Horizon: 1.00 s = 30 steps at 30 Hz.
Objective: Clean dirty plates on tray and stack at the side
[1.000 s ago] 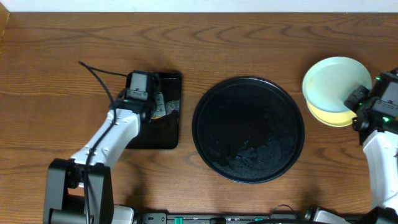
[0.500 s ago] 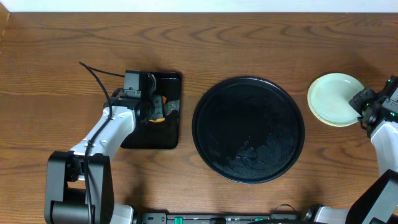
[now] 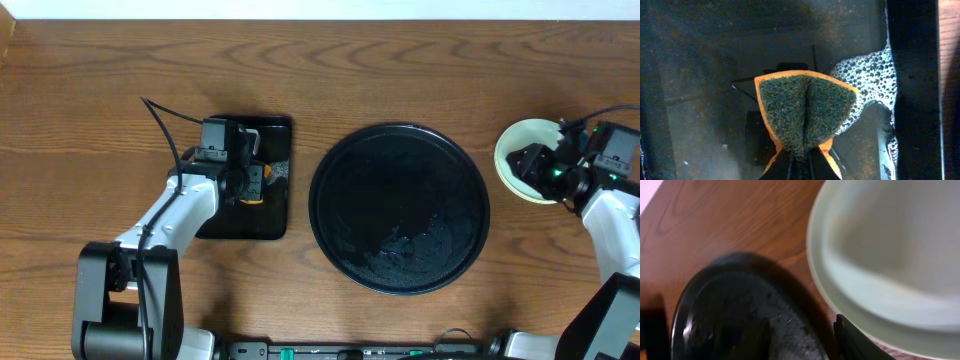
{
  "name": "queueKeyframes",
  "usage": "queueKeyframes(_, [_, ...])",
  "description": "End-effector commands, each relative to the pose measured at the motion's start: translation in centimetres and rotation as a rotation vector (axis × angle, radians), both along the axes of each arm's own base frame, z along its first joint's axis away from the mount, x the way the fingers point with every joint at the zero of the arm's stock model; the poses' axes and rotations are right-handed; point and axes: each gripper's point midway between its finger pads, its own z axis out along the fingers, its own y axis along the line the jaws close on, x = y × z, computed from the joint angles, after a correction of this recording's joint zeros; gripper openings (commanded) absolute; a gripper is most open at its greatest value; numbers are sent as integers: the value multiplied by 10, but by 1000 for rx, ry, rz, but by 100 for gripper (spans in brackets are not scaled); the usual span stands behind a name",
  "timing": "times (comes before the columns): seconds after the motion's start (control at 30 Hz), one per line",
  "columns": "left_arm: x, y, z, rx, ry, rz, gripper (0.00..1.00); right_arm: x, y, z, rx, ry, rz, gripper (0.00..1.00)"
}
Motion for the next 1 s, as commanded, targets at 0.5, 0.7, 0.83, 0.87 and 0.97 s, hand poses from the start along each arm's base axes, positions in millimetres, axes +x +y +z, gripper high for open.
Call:
queueKeyframes(0.5, [-13,-21,-8,-128,67,-18,8,0,51,8,21,-38,230,37])
queueKeyframes(0.7, [-12,44,-15,112,66,413,7,-1,55,7,25,-32,239,37])
queueKeyframes(0.83, [-20,-29,-7,-200,110,30,7,-2,55,7,27,-27,239,37])
queueKeyframes(0.87, [-24,-44,-1,-268,104,-73,7,-2,55,6,27,-26,239,37])
queueKeyframes(0.97, [-16,-29,-6,-174,74,-47,8,-3,56,6,28,-24,239,37])
